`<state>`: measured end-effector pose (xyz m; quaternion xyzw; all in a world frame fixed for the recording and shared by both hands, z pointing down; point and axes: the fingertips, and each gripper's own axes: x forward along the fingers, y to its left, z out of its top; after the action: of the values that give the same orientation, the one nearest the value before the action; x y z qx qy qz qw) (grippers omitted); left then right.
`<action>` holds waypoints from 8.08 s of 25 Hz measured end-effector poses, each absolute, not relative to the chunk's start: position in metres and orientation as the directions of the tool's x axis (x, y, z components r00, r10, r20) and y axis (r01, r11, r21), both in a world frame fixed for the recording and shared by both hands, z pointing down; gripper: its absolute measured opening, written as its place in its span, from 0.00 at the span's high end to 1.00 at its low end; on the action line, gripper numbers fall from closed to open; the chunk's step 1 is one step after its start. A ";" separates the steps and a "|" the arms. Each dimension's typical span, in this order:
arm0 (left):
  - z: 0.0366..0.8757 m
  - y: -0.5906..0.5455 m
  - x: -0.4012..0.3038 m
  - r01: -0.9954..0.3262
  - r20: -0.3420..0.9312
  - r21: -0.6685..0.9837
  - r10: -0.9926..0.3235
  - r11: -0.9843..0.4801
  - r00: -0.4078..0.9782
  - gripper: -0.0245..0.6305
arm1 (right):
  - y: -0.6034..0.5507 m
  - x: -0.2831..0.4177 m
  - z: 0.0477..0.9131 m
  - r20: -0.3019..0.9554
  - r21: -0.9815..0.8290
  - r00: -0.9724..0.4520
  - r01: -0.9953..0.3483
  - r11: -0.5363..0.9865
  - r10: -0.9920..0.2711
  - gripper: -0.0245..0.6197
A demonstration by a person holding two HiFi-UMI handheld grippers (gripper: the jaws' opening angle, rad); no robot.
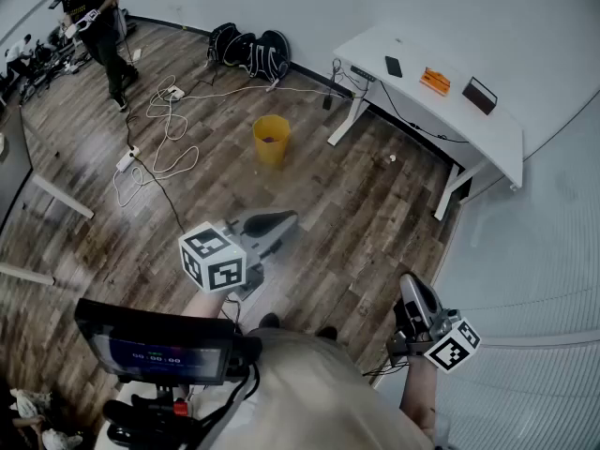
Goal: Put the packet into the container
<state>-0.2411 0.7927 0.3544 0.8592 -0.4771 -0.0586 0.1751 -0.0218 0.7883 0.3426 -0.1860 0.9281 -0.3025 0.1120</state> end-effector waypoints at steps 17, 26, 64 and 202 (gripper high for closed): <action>0.366 0.811 -0.300 -0.805 0.091 0.351 -0.837 -0.479 0.539 0.95 | 0.802 -0.082 0.347 -0.132 -0.555 -0.918 -0.245 0.795 -0.375 0.94; 0.356 0.774 -0.299 -0.814 0.115 0.388 -0.853 -0.433 0.508 0.95 | 0.770 -0.054 0.348 -0.127 -0.591 -0.908 -0.255 0.766 -0.400 0.94; 0.330 0.417 -0.189 -0.669 0.038 0.326 -0.697 -0.668 0.716 0.95 | 0.447 -0.021 0.328 -0.118 -0.564 -0.886 -0.312 0.764 -0.448 0.94; 0.523 -0.374 -0.096 -0.680 0.523 0.324 -0.474 -0.658 0.708 0.81 | -0.280 0.010 0.395 0.128 -0.586 -0.884 -0.433 0.686 -0.449 0.94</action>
<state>-0.0963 -0.3743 0.5225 0.8881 -0.3248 0.2010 0.2557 0.0104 -0.2802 0.3955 -0.2400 0.9179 -0.3156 0.0128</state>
